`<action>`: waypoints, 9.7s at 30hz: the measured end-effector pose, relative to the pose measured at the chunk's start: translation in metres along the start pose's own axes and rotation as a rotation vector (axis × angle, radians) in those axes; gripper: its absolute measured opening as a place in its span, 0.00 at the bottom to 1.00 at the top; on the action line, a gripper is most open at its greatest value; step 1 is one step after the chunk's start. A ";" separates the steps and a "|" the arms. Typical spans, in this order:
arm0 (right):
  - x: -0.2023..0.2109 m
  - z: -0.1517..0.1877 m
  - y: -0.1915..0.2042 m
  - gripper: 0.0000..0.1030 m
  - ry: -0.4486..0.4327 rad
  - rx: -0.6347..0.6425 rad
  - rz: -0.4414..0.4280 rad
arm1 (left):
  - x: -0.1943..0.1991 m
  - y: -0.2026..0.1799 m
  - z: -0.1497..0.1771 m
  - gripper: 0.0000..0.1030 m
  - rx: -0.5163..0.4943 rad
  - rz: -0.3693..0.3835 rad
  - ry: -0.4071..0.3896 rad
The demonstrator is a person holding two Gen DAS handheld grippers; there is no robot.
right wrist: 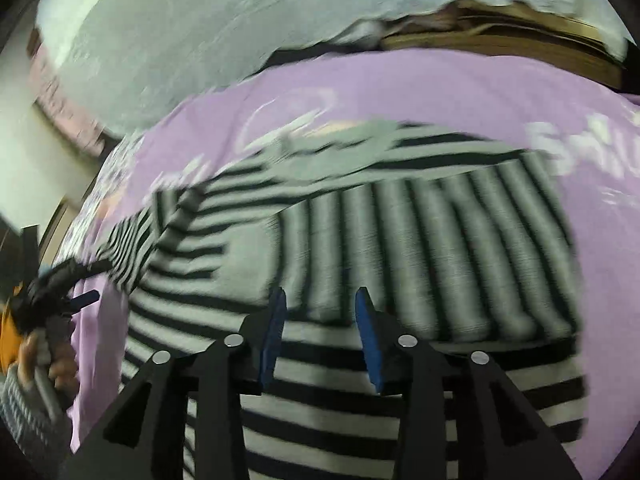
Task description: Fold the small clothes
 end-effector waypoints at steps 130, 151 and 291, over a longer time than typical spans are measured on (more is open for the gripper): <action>0.131 0.131 -0.164 0.60 -0.076 -0.253 0.083 | 0.055 -0.105 0.212 0.96 -0.666 -0.123 0.130; 0.010 0.001 -0.072 0.28 -0.004 -0.033 0.050 | -0.028 -0.228 0.088 0.96 -0.796 -0.213 0.037; 0.147 0.114 -0.134 0.13 0.092 -0.313 -0.344 | 0.105 -0.110 0.167 0.11 -0.469 0.332 0.196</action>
Point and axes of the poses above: each gripper's, at about its wrist camera, not at the fingertips, and x roughly against the way its jaws point, y to its left, z to its underside, the point moved 5 cm from there along -x, roughly the way its jaws point, and after that the axes turned 13 degrees about -x, right-handed, at the moved point
